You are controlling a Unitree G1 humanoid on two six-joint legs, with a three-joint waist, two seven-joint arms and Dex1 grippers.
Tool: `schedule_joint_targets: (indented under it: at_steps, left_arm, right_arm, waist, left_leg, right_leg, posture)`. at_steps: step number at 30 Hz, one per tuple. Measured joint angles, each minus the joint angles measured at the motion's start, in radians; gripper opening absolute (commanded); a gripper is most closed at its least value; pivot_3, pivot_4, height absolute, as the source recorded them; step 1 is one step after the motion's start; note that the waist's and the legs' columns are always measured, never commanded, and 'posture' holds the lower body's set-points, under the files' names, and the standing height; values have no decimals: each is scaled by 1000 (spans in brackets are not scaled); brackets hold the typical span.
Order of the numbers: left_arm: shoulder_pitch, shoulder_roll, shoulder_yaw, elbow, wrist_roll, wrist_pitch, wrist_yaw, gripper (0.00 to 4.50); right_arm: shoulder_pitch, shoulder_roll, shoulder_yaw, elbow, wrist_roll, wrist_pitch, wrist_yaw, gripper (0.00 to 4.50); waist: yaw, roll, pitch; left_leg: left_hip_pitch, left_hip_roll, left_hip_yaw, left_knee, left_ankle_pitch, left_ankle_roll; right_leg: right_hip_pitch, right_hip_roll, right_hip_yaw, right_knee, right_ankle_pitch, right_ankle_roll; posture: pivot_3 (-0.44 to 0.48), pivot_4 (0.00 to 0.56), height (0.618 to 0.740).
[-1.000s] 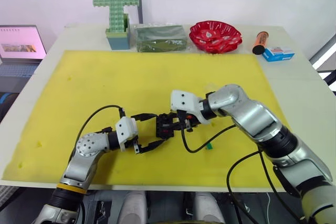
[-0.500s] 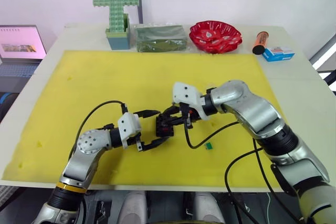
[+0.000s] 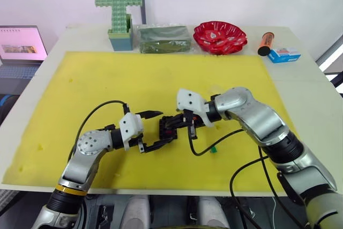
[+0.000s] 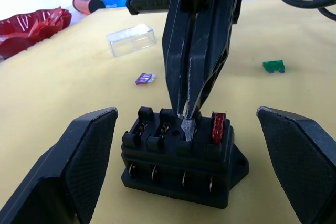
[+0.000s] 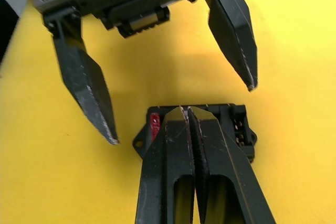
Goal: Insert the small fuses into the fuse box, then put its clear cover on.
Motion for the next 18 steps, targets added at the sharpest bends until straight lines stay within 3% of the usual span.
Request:
schedule_joint_targets:
  at_steps: [18]
  left_arm:
    - [50, 8, 2, 27, 6, -59, -6, 4500]
  right_arm:
    - [29, 1, 33, 8, -50, -80, -6, 78]
  waist:
    - [0, 0, -1]
  left_leg:
    - [1, 0, 0, 0, 0, 0]
  right_leg:
    - [1, 0, 0, 0, 0, 0]
  posture:
    - [0, 150, 740]
